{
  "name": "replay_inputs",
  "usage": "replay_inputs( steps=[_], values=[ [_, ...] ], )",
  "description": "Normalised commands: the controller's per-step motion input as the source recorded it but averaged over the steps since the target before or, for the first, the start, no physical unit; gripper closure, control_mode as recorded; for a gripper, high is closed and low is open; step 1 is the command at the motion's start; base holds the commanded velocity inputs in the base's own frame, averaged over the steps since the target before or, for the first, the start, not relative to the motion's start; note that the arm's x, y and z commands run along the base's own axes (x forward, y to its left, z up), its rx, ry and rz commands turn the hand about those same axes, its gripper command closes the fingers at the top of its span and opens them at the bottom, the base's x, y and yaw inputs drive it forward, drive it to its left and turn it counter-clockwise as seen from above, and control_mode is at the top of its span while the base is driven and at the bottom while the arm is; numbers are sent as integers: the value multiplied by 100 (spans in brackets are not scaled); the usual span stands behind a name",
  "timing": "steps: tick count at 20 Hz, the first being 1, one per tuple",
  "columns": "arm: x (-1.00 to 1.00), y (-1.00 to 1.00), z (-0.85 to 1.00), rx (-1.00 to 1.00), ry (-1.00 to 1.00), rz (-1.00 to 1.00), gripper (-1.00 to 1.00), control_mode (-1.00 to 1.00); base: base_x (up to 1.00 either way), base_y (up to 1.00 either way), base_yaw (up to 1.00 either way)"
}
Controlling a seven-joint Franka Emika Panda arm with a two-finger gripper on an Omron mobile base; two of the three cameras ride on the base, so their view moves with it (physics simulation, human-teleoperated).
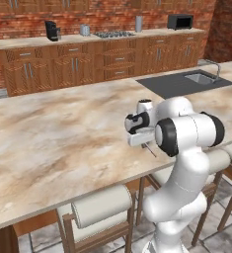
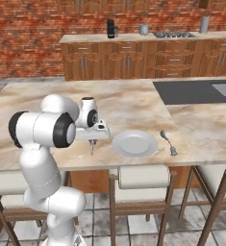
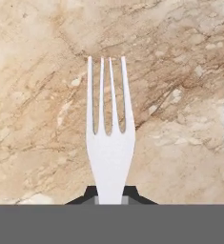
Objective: Take the fork and place it on the left side of the plate. Then take the spoon and place it on the right side of the plate. Make sure they're directly next to the plate.
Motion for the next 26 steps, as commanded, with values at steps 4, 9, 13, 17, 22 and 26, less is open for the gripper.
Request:
replay_inputs(
  steps=[4,9,13,17,22,26],
  values=[
    [12,-22,-48,0,-4,0,100,-100,0,0,0],
    [37,-16,-31,0,0,0,100,-100,0,0,0],
    [47,-1,-25,0,0,-1,100,-100,0,0,0],
    [30,0,-21,0,0,0,100,-100,0,0,0],
    [24,0,-27,0,0,0,100,-100,0,0,0],
    [10,10,-28,0,0,0,-100,-100,0,0,0]
  ],
)
